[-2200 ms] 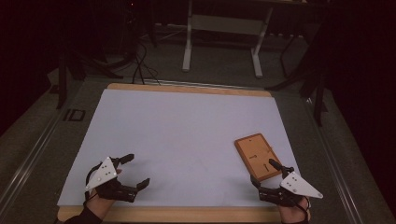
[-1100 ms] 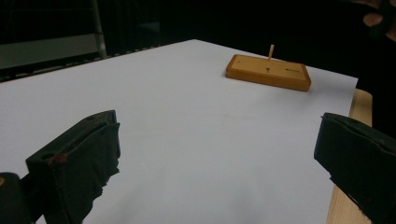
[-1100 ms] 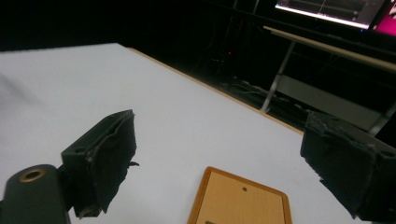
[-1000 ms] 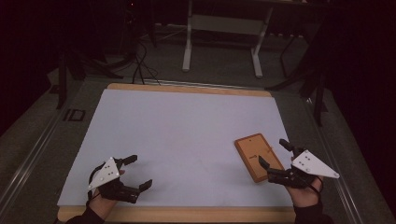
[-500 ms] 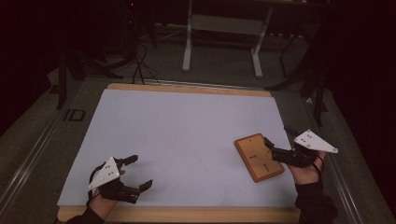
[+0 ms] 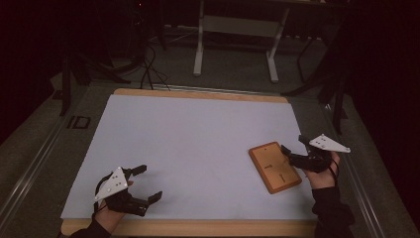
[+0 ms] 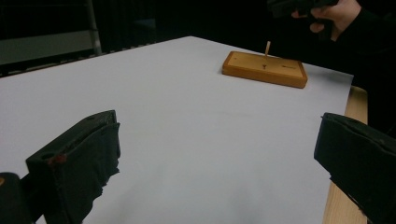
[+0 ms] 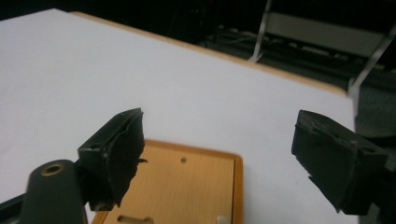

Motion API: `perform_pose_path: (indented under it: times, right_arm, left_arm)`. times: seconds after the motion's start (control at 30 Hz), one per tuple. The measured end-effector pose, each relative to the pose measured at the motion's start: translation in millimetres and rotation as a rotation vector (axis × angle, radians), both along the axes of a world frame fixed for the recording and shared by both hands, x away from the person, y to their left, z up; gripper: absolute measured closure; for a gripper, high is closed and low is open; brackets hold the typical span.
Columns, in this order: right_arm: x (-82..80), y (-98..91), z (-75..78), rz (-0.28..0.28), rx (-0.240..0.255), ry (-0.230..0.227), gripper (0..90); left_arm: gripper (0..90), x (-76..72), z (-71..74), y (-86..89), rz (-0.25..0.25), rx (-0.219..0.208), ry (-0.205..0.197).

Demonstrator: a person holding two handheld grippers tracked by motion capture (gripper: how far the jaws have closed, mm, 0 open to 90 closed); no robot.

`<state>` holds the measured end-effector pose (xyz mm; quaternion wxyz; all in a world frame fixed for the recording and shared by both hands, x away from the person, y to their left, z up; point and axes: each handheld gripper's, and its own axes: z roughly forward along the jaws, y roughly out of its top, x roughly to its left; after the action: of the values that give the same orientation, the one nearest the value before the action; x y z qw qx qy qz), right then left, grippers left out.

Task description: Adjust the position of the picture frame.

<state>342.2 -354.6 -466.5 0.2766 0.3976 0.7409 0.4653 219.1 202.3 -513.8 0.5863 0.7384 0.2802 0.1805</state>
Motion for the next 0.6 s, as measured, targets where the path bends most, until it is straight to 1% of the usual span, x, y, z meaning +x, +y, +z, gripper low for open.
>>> perform_pose_path:
  times: [0.2, 0.23, 0.3, 0.37, 0.43, 0.47, 0.5, 0.57, 0.6]
  right_arm:
    - [5.5, -3.5, -17.2, -0.018, -0.02, 0.068, 25.1]
    - [6.2, -4.6, -19.7, -0.019, -0.02, 0.077, 27.8]
    - [6.6, -6.3, -24.4, -0.021, -0.005, 0.091, 28.2]
    - [7.1, -7.2, -29.0, -0.019, -0.019, 0.104, 33.0]
    - [8.0, -8.5, -33.9, -0.011, -0.008, 0.127, 37.1]
    - [8.0, -8.6, -35.3, -0.009, -0.017, 0.132, 40.9]
    - [8.1, -8.8, -37.1, -0.009, -0.024, 0.135, 41.7]
    - [8.3, -9.5, -40.0, -0.004, -0.032, 0.149, 49.6]
    - [7.8, -9.5, -41.0, -0.007, -0.033, 0.153, 51.8]
  left_arm:
    - [0.7, 0.5, -0.2, -1.2, -0.006, 0.006, 0.001]
    - [0.7, 0.6, 0.0, -1.2, -0.006, 0.005, -0.001]
    - [0.6, 0.6, 0.0, -1.1, -0.006, 0.004, -0.001]
    - [0.6, 0.5, -0.2, -1.1, -0.007, 0.005, 0.0]
    - [0.7, 0.6, -0.3, -1.0, -0.006, 0.005, 0.0]
    - [0.7, 0.8, -0.4, -1.0, -0.005, 0.007, 0.0]
    - [0.6, 0.9, -0.6, -1.1, -0.005, 0.006, 0.001]
    - [0.7, 1.0, -0.7, -1.0, -0.006, 0.009, 0.001]
    - [0.7, 1.2, -0.9, -1.0, -0.007, 0.009, 0.001]
